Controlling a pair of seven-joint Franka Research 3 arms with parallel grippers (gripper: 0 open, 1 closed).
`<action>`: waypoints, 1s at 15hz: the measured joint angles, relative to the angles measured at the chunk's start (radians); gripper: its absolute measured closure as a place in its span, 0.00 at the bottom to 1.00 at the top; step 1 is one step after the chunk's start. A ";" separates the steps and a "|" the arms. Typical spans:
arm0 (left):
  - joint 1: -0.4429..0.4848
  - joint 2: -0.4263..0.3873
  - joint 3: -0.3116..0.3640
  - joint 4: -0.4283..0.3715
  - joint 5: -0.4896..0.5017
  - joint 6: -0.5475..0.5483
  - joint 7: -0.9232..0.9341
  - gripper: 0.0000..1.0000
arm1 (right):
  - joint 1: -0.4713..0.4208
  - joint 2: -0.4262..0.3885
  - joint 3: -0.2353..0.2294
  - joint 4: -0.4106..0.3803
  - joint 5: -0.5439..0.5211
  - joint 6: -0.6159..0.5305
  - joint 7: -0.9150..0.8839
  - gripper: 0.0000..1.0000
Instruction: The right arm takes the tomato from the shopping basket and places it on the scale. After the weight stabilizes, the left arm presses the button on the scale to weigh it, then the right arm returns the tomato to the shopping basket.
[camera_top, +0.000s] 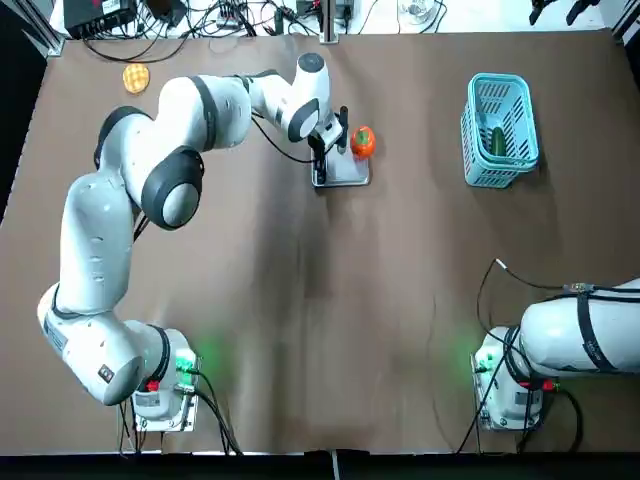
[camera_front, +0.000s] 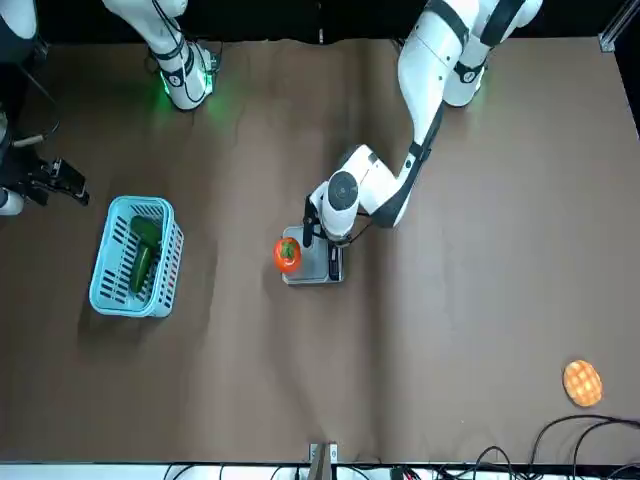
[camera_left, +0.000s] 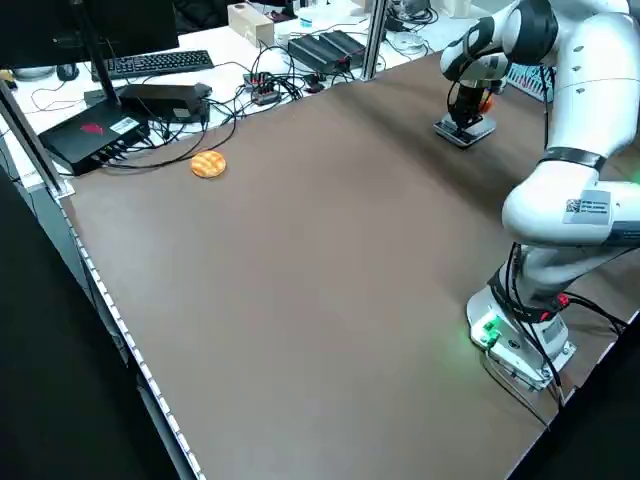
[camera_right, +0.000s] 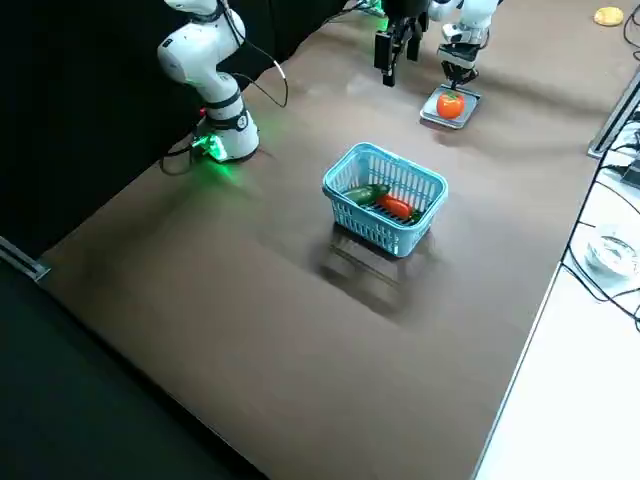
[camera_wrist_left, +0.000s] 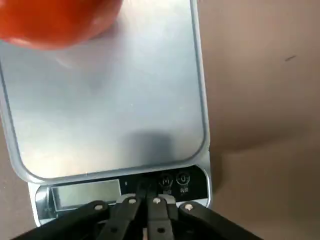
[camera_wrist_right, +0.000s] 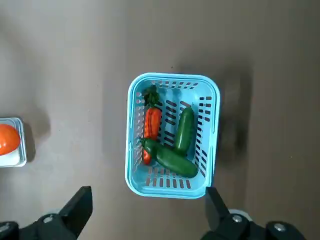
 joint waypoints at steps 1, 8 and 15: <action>0.000 0.000 0.000 0.000 0.000 0.001 -0.001 0.99 | 0.000 0.000 0.000 0.000 0.000 0.000 0.000 0.01; 0.007 0.001 0.000 0.000 0.000 0.011 -0.008 0.99 | 0.000 0.000 0.000 0.000 0.000 0.000 0.000 0.01; 0.127 -0.052 0.005 0.039 0.000 -0.056 -0.005 0.99 | 0.000 0.000 0.001 0.001 0.000 0.001 0.000 0.01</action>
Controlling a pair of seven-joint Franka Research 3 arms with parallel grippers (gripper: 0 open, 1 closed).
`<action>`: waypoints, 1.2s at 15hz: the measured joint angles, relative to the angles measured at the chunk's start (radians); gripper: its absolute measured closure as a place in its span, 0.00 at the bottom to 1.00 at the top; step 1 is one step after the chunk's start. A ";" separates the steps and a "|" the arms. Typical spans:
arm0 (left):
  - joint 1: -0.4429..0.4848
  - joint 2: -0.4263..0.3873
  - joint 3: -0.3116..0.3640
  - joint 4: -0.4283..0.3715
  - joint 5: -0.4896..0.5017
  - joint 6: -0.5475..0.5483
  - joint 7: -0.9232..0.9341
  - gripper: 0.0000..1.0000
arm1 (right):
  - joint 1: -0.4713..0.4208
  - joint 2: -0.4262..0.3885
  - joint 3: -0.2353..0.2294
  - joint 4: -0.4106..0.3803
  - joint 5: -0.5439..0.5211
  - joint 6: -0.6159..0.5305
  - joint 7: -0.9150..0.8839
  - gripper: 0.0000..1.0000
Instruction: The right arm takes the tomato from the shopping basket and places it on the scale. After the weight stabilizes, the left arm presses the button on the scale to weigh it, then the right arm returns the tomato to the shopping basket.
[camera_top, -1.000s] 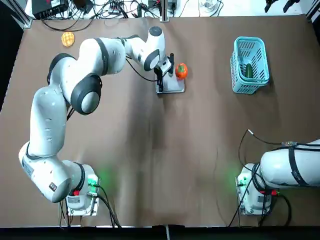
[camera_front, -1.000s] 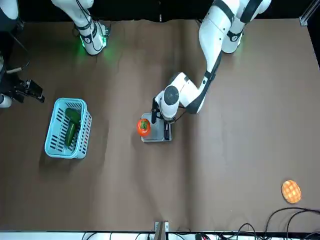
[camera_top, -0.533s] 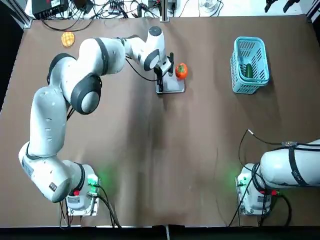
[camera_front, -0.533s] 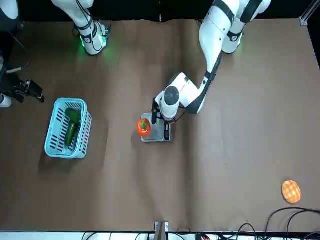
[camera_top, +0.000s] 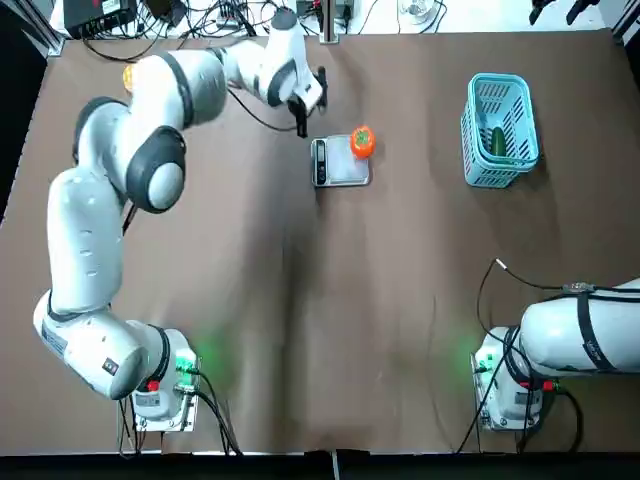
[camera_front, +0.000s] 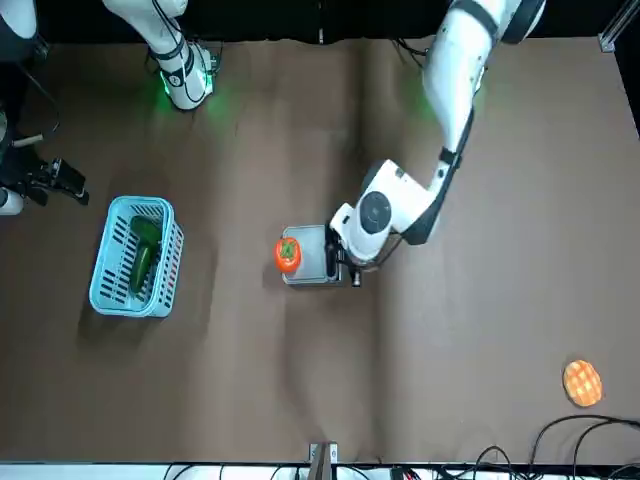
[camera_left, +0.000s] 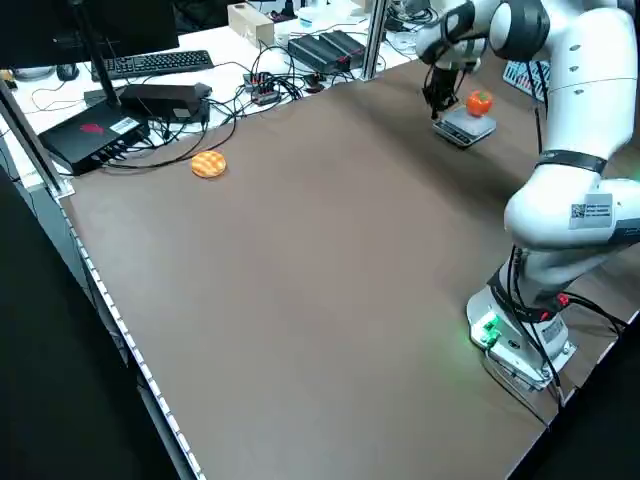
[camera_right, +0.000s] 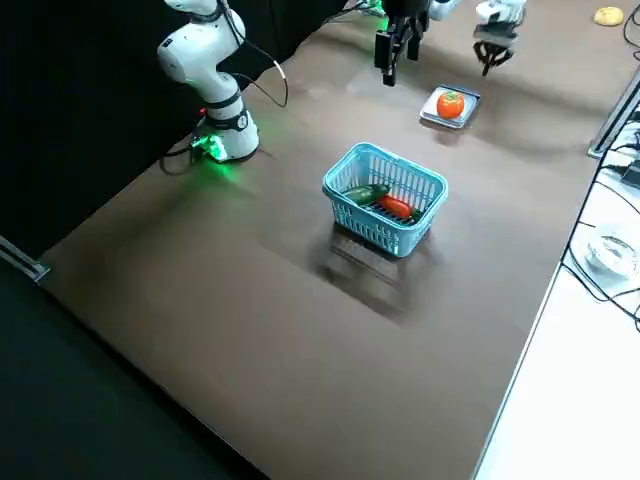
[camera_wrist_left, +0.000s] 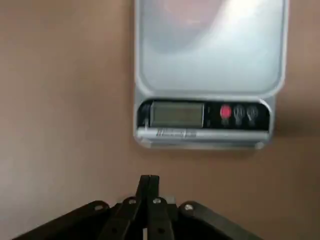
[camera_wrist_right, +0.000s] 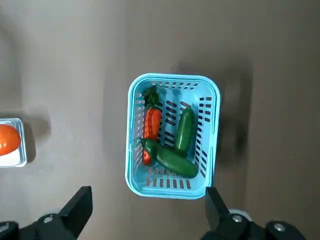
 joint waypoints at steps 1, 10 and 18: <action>0.018 -0.031 -0.001 0.004 0.000 -0.043 0.000 0.98 | 0.000 0.000 0.000 0.000 0.000 0.000 0.000 0.01; 0.231 -0.307 -0.001 0.008 0.000 -0.351 0.000 0.41 | 0.000 0.000 0.000 0.001 0.000 0.000 0.000 0.01; 0.416 -0.397 0.002 0.006 0.003 -0.630 0.004 0.00 | 0.052 0.025 0.007 -0.002 0.015 -0.007 -0.001 0.01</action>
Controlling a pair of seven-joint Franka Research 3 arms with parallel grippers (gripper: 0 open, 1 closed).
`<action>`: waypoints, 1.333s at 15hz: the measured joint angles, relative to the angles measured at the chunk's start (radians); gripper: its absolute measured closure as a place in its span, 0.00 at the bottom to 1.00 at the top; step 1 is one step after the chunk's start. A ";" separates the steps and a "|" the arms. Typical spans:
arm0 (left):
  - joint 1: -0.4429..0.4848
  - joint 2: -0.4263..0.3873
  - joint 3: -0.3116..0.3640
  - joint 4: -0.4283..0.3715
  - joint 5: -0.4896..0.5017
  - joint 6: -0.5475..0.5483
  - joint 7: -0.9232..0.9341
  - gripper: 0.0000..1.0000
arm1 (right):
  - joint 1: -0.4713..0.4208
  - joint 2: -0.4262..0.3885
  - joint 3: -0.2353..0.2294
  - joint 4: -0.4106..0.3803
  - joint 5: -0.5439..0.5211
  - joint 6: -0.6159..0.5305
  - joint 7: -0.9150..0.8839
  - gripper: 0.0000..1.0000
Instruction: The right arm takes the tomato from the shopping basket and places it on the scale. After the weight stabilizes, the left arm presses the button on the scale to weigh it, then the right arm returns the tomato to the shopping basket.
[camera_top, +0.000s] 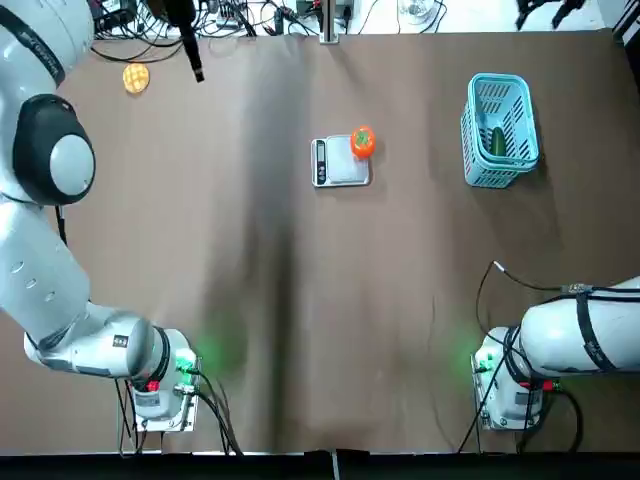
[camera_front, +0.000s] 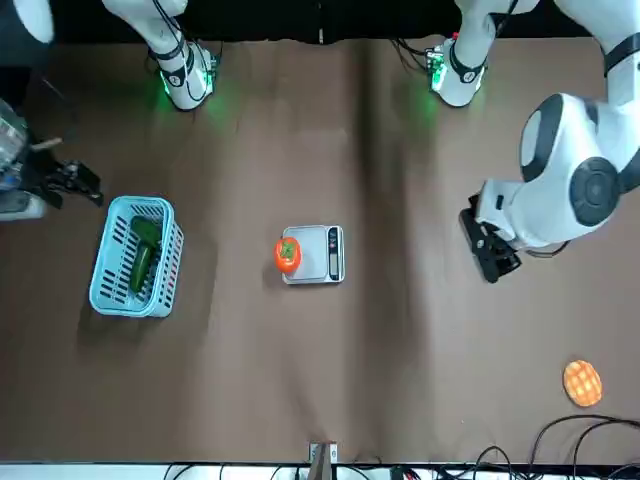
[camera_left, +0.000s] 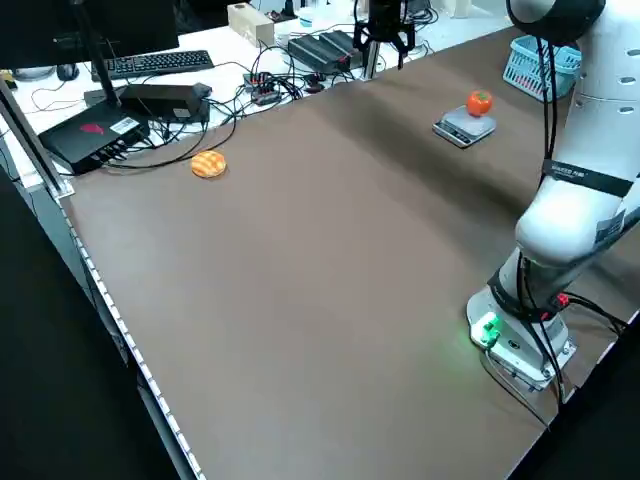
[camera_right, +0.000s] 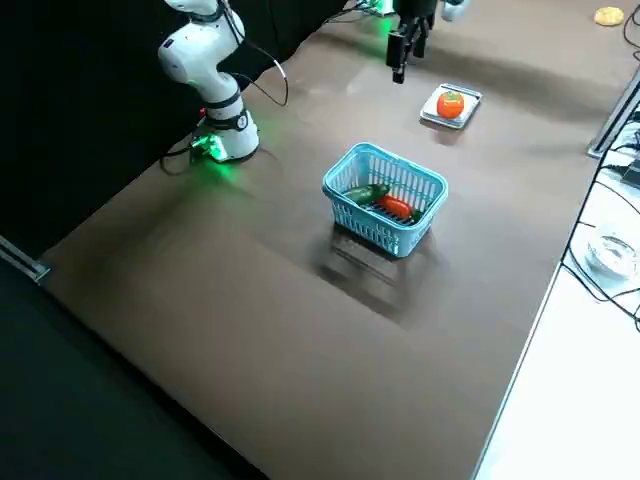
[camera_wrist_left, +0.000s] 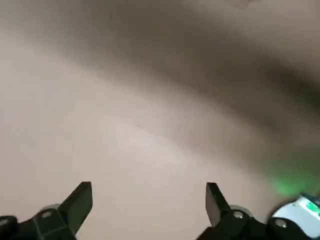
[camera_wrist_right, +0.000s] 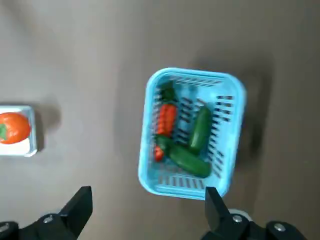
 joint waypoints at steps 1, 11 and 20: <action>0.008 -0.004 0.001 -0.001 0.008 -0.011 0.000 0.00 | 0.022 0.016 0.001 -0.001 0.039 0.001 0.000 0.01; 0.064 -0.072 0.005 -0.004 0.087 -0.069 -0.220 0.00 | 0.235 0.336 0.010 -0.031 0.621 0.232 -0.116 0.00; 0.125 -0.161 0.006 -0.005 0.087 -0.099 -0.707 0.00 | 0.256 0.597 -0.003 -0.066 1.086 0.321 -0.715 0.00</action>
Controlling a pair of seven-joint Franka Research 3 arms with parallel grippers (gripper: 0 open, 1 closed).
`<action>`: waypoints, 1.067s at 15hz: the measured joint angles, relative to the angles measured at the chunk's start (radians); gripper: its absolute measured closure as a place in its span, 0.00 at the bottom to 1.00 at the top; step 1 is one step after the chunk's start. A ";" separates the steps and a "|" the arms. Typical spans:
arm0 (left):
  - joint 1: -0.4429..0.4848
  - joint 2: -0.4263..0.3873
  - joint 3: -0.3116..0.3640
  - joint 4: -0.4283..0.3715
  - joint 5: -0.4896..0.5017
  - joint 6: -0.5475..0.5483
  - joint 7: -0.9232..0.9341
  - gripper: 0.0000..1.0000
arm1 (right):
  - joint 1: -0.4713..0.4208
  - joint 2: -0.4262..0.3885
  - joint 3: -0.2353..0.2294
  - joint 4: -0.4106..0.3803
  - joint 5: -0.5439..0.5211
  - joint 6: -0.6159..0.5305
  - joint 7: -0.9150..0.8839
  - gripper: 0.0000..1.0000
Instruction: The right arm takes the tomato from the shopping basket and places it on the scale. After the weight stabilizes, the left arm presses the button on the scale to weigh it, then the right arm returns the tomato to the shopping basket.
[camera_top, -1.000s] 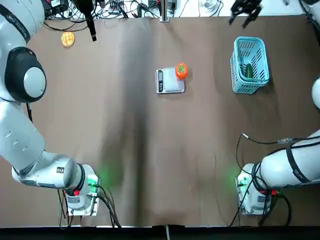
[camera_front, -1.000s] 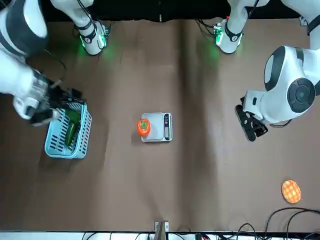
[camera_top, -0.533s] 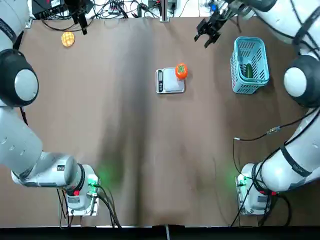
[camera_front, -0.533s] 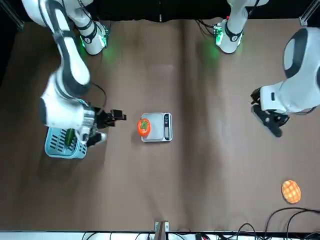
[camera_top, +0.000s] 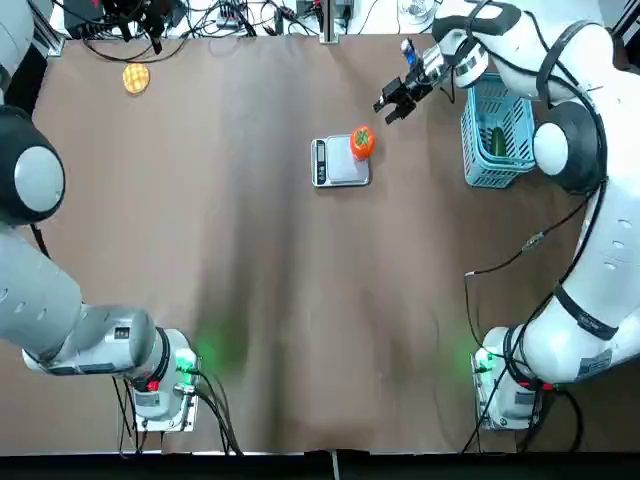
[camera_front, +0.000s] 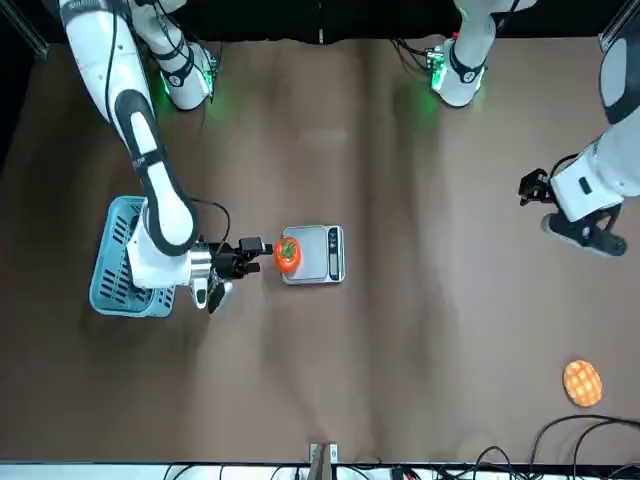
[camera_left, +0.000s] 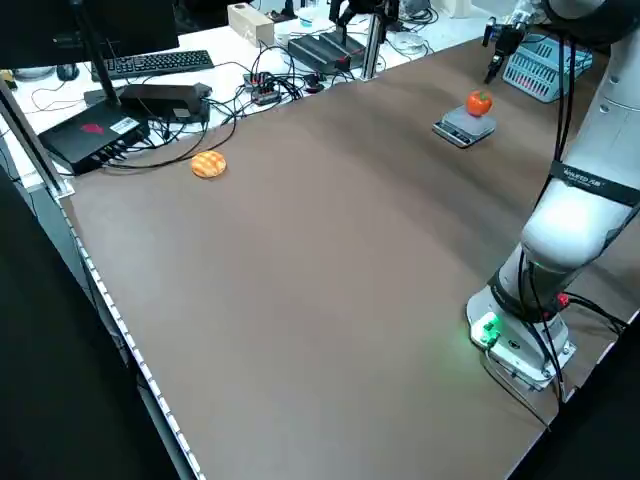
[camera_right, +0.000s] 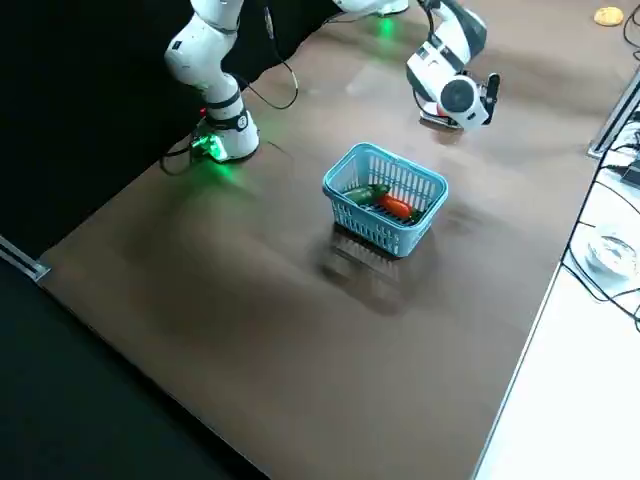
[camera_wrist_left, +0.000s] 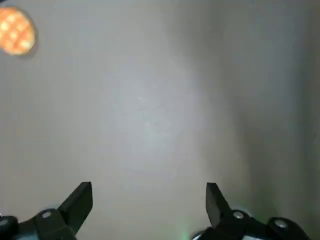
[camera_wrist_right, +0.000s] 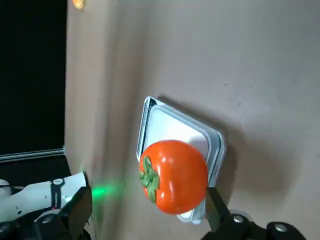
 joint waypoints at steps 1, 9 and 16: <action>0.000 -0.007 0.000 0.000 0.000 -0.001 -0.046 0.00 | 0.000 0.008 0.000 -0.010 0.031 0.000 -0.034 0.01; 0.030 -0.037 -0.001 -0.003 0.000 -0.040 -0.125 0.00 | 0.008 0.081 0.004 -0.057 0.190 -0.001 -0.209 0.01; 0.005 -0.074 0.047 -0.020 -0.003 -0.084 -0.207 0.00 | 0.018 0.104 0.010 -0.057 0.246 -0.002 -0.227 0.00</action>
